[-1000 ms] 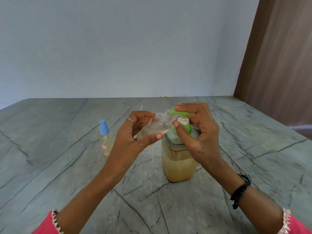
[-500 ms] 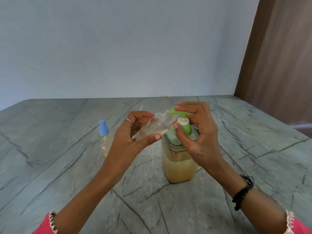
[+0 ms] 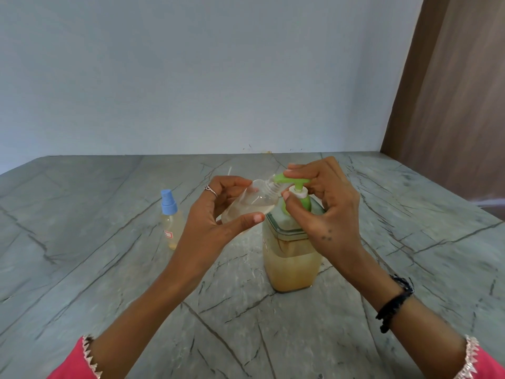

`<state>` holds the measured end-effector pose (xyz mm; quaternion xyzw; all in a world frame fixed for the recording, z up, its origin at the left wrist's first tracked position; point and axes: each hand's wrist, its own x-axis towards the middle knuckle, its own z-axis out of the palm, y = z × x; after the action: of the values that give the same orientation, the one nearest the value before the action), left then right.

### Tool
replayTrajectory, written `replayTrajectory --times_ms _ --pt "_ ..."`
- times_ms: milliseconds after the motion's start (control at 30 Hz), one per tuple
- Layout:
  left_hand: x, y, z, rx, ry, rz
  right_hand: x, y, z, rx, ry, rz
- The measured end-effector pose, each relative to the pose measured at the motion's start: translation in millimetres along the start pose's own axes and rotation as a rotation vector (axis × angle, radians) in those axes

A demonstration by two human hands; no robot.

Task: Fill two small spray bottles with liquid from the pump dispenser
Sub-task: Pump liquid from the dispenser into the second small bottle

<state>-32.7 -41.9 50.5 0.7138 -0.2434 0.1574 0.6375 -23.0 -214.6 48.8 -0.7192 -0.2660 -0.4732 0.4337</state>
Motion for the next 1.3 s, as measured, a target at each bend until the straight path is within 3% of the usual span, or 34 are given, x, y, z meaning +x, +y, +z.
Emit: replayTrajectory --times_ms 1300 --pt "0 1 -1 0.021 0.005 -0.028 1 1 0 0.005 -0.011 -0.019"
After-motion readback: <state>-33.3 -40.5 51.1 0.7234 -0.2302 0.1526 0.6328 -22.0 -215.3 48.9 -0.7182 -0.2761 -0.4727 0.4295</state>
